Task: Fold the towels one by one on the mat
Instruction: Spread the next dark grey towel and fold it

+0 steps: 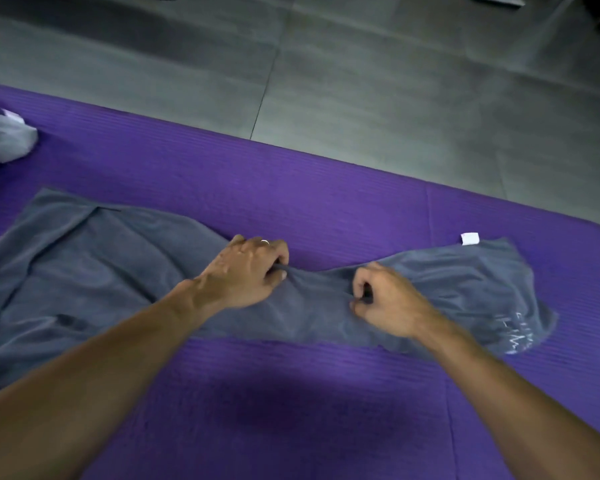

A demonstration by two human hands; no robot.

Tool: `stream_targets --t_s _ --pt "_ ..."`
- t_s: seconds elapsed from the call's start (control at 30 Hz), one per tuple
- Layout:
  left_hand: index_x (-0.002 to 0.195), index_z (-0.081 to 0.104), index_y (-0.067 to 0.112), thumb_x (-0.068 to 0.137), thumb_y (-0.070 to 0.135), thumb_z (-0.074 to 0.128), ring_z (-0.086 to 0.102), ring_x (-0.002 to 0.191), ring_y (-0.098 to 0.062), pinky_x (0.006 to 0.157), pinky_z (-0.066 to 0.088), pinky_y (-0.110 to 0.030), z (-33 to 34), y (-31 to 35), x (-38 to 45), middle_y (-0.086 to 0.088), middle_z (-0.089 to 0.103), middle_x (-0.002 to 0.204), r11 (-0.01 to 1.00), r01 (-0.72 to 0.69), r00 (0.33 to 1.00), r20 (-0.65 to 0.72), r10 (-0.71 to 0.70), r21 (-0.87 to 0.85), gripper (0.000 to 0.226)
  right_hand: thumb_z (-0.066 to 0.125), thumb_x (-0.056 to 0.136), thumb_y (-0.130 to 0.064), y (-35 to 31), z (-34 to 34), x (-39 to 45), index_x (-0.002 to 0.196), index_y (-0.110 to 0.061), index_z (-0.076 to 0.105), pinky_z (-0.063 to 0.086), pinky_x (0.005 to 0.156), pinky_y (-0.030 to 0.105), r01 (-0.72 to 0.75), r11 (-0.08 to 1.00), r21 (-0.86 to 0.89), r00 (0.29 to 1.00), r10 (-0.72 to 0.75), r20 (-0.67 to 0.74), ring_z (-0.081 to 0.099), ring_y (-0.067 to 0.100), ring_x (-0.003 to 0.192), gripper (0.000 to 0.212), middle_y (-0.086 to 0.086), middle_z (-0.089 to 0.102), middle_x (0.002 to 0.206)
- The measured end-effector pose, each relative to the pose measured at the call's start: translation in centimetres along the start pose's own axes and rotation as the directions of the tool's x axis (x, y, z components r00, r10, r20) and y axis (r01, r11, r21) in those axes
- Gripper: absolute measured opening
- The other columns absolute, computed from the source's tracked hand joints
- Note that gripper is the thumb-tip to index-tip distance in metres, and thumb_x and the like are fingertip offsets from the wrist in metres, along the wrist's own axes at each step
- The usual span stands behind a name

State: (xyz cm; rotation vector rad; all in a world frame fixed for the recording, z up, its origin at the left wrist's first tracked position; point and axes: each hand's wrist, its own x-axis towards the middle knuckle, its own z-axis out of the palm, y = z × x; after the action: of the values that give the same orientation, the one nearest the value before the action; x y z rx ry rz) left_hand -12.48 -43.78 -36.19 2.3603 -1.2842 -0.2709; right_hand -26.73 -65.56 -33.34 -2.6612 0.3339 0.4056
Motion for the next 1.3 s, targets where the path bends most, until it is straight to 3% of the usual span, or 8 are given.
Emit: stream_targets --t_s 0.17,0.3,0.4,0.53,0.73,0.97,1.13,1.3 --pt "0.093 0.054 0.022 0.079 0.012 0.062 0.063 0.079 -0.023 0.076 0.046 -0.034 -2.2 -0.3 2.3 0.008 0.062 0.081 0.983 0.06 0.994 -0.076 -0.075 -0.175 0.018 0.073 0.082 -0.027 1.4 -3.1 2.1 0.091 -0.028 0.059 0.05 0.077 0.03 -0.081 0.964 0.252 0.996 0.088 -0.018 0.06 0.009 0.076 0.016 -0.011 0.064 0.083" --pt "0.111 0.057 0.022 0.08 0.008 0.066 0.06 0.084 -0.02 0.075 0.043 -0.032 -2.6 -0.6 4.2 0.01 0.053 0.088 0.995 0.074 0.994 -0.079 -0.079 -0.059 0.035 0.065 0.084 -0.046 3.6 -2.8 3.0 0.139 -0.027 0.046 0.039 0.104 0.04 -0.131 0.972 -0.194 0.991 0.131 -0.011 0.047 0.022 0.126 0.061 0.0 0.052 0.133" --pt "0.11 0.065 0.02 0.085 0.013 0.062 0.06 0.095 -0.023 0.083 0.045 -0.034 -1.6 -0.7 5.1 0.001 0.057 0.101 0.992 0.115 0.989 0.092 -0.119 0.052 0.027 0.067 0.084 -0.035 4.8 -2.3 3.3 0.122 -0.028 0.058 0.041 0.097 0.038 -0.156 0.959 -0.237 0.987 0.161 0.0 0.052 0.025 0.12 0.04 0.001 0.059 0.121" --pt "0.099 0.064 0.018 0.087 0.013 0.058 0.062 0.091 -0.028 0.08 0.048 -0.035 -2.5 -1.5 6.7 -0.003 0.065 0.095 0.981 0.186 0.98 0.076 -0.182 -0.048 0.014 0.073 0.081 -0.021 5.8 -6.1 4.7 0.085 -0.03 0.064 0.042 0.077 0.025 -0.233 0.96 0.152 0.961 0.251 -0.115 0.062 0.018 0.092 0.013 -0.006 0.067 0.088" --pt "0.118 0.058 0.014 0.09 0.02 0.058 0.055 0.107 -0.036 0.092 0.042 -0.046 -3.0 -1.8 10.4 -0.013 0.06 0.116 0.916 0.364 0.93 -0.115 -0.348 0.17 0.029 0.063 0.089 -0.031 4.8 -6.7 9.7 0.126 -0.02 0.054 0.038 0.096 0.044 -0.296 0.932 -0.21 0.915 0.212 -0.344 0.046 0.032 0.12 0.04 0.009 0.054 0.127" --pt "0.105 0.066 0.014 0.084 0.031 0.061 0.057 0.094 -0.03 0.079 0.05 -0.041 2.3 3.9 0.2 -0.011 0.061 0.106 0.956 -0.164 0.966 -0.156 0.205 0.242 0.028 0.055 0.079 -0.037 1.9 1.6 -0.1 0.088 -0.019 0.062 0.042 0.073 0.041 0.059 0.983 -0.176 0.883 -0.133 -0.45 0.055 0.025 0.087 0.022 0.001 0.06 0.087" --pt "0.096 0.069 0.013 0.066 0.02 0.082 0.06 0.082 -0.028 0.069 0.051 -0.039 3.6 3.9 -3.9 -0.004 0.064 0.09 0.954 0.054 0.999 -0.019 -0.05 0.296 0.033 0.051 0.081 -0.034 3.8 5.4 -4.1 0.096 -0.022 0.064 0.043 0.073 0.039 -0.05 0.954 -0.295 0.932 -0.061 -0.358 0.059 0.026 0.088 0.023 -0.001 0.058 0.09" --pt "0.096 0.064 0.022 0.081 0.032 0.058 0.066 0.072 -0.021 0.062 0.054 -0.031 0.3 5.8 -5.7 0.004 0.068 0.078 1.0 0.011 0.999 0.043 -0.011 0.003 0.019 0.052 0.08 -0.023 2.5 2.6 -6.4 0.09 -0.021 0.065 0.048 0.073 0.041 -0.049 0.991 -0.125 0.898 -0.011 -0.44 0.062 0.026 0.085 0.016 -0.002 0.065 0.085"
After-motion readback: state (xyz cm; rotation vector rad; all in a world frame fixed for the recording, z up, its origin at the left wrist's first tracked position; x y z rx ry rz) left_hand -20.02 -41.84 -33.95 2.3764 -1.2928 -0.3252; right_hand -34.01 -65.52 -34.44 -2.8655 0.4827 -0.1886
